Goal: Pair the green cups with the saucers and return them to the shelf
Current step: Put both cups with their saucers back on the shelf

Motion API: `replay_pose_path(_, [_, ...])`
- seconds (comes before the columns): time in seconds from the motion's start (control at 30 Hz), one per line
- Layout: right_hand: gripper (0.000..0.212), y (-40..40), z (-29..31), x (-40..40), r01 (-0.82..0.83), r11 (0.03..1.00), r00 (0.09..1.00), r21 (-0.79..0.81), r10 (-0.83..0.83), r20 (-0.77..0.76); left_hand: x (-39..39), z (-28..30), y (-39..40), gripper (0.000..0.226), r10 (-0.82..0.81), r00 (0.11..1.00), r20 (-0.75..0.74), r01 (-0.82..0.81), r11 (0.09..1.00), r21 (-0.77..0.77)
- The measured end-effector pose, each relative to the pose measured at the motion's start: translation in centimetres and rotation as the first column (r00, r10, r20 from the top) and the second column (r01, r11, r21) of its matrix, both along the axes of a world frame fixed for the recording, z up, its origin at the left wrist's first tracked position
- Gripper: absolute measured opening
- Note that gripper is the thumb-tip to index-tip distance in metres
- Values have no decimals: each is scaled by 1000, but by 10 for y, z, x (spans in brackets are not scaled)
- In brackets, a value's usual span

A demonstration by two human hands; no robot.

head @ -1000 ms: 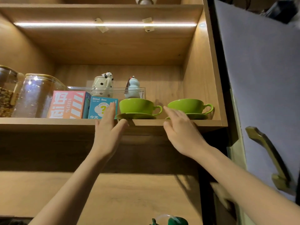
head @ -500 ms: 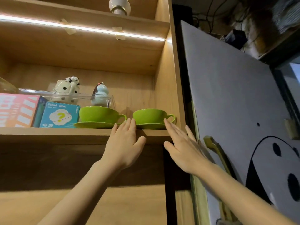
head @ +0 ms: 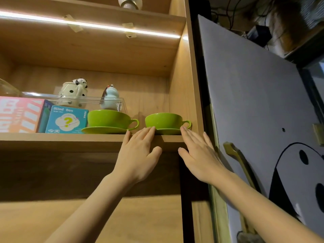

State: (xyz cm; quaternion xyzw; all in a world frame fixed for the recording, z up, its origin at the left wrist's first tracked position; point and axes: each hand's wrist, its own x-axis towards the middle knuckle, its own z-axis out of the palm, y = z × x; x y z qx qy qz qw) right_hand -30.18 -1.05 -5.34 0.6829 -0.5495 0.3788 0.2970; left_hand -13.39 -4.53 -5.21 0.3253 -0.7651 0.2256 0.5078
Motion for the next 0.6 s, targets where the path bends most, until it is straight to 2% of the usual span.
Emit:
replay_pose_path(0.2, [58, -2, -2, -1, 24, 999, 1000, -30, -24, -4, 7, -1, -7, 88, -105, 994, 12, 104, 994, 12])
replay_pose_path(0.37, [58, -3, -1, -1, 11, 999, 1000, -32, -11, 5, 7, 0, -7, 74, -52, 997, 59, 50, 998, 36])
replay_pose_path(0.47, [58, -2, 0, -2, 13, 999, 1000, -31, -13, -3, 10, 2, -2, 74, -84, 994, 76, 79, 995, 65])
replay_pose_path(0.53, [58, -2, 0, -1, 12, 999, 1000, -29, -12, 1, 18, 2, 2, 74, -82, 994, 66, 81, 997, 12])
replay_pose_path(0.6, [58, -2, -1, 0, 10, 1000, 1000, -29, -10, 9, 30, 0, 4, 76, 42, 999, 14, -40, 988, -147])
